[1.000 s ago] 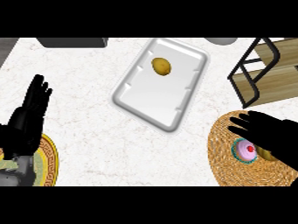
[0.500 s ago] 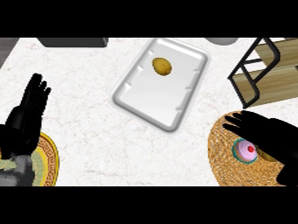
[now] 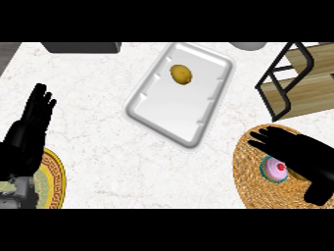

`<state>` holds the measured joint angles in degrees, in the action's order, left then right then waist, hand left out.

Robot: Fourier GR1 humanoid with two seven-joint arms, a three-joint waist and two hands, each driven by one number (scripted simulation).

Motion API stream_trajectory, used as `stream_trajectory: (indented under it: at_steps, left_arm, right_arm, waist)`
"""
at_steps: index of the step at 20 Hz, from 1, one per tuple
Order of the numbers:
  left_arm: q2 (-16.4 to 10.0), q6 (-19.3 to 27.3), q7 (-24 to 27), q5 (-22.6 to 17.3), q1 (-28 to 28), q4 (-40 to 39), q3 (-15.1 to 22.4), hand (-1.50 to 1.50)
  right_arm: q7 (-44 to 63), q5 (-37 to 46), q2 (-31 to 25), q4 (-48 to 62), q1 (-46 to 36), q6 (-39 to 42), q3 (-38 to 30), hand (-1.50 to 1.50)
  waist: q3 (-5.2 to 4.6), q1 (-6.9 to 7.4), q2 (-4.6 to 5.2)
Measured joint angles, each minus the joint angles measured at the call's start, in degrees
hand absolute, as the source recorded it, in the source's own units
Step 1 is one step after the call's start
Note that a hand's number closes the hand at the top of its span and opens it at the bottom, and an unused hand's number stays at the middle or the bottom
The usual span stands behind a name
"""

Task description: Pick the cupcake from the placemat and place it in the tiered shelf

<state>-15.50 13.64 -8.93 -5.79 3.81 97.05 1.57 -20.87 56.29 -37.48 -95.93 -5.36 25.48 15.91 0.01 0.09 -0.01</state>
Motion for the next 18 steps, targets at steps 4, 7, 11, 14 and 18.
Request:
stream_trajectory:
  at_steps: [4, 7, 11, 14, 18]
  left_arm:
    - [1.1, -0.8, 1.0, 0.8, 0.1, -1.1, -1.1, 0.0]
    - [1.7, -1.1, 0.0, 1.5, 1.5, -1.8, -1.6, 0.0]
    - [2.9, -1.4, -0.3, 2.8, 1.6, -1.5, -1.6, 0.0]
    - [3.9, -1.8, 0.7, 3.2, 0.2, -1.1, -1.7, 0.0]
    - [4.3, -2.4, 1.2, 3.8, -0.1, -1.3, -2.2, 0.0]
  right_arm:
    - [-4.2, 1.6, 1.3, 4.0, -1.0, -1.4, -1.7, -1.5]
    - [-3.8, 3.9, 4.4, 4.8, -1.3, -1.7, -1.0, -1.5]
    - [-5.0, 6.6, 6.4, 8.4, -2.3, -2.1, -1.2, -1.5]
    - [-5.4, 8.8, 7.5, 10.1, -2.2, -2.1, -0.7, 1.5]
    - [-7.8, 12.4, 8.2, 13.9, -3.0, -5.3, 0.4, 1.5]
  waist:
    - [-0.01, 0.01, 0.01]
    - [-0.01, -0.03, 0.0]
    - [-0.01, 0.01, 0.01]
    - [-0.01, 0.05, 0.0]
    - [-0.03, 0.13, -0.01]
